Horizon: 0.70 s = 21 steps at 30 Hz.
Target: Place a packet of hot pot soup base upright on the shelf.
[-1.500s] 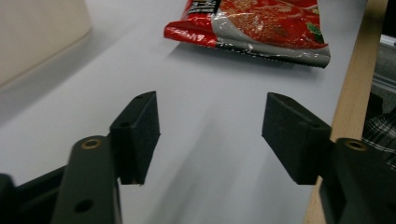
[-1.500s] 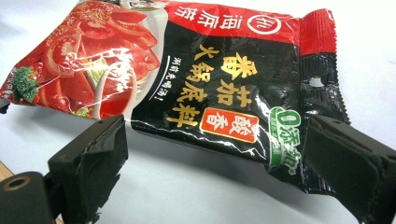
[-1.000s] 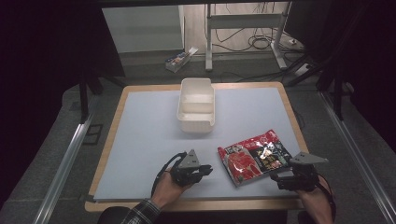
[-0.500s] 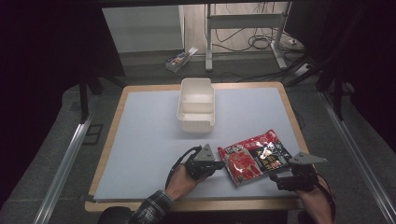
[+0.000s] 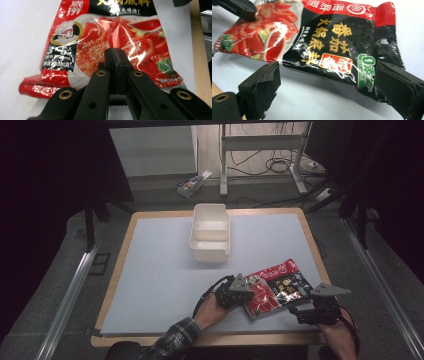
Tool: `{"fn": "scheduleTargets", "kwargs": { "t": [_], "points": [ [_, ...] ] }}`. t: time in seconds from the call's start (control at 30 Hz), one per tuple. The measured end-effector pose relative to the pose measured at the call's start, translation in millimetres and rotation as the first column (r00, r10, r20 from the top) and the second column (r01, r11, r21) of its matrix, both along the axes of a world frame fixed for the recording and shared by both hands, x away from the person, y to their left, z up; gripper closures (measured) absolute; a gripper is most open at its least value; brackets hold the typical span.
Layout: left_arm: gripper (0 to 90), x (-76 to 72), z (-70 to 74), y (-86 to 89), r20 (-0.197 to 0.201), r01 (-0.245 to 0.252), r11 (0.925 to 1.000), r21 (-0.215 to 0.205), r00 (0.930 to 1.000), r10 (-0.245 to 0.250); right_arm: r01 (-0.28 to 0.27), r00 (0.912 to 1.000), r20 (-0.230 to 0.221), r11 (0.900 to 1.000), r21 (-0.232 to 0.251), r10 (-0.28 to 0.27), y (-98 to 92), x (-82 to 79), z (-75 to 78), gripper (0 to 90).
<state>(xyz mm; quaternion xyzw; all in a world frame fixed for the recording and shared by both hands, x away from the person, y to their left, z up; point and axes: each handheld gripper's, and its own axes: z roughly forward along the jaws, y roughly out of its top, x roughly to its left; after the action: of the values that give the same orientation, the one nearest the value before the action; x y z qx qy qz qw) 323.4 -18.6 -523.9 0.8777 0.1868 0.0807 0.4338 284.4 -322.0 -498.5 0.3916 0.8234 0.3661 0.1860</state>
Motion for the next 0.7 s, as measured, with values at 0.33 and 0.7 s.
{"fn": "scheduleTargets", "kwargs": {
  "t": [0.33,0.7],
  "points": [
    [90.0,-5.3,-8.4,7.9,-0.021,-0.035,0.9988,-0.034,0.9992,0.034,-0.036,0.9992,-0.019,0.999,-0.035,0.035,5.0,-6.0,3.9,8.4],
    [90.0,-7.1,-13.7,15.5,-0.068,-0.049,0.9982,-0.036,0.9966,0.046,-0.063,0.9957,-0.069,0.998,-0.004,0.062,4.9,-10.2,5.5,8.4]
  ]
}}
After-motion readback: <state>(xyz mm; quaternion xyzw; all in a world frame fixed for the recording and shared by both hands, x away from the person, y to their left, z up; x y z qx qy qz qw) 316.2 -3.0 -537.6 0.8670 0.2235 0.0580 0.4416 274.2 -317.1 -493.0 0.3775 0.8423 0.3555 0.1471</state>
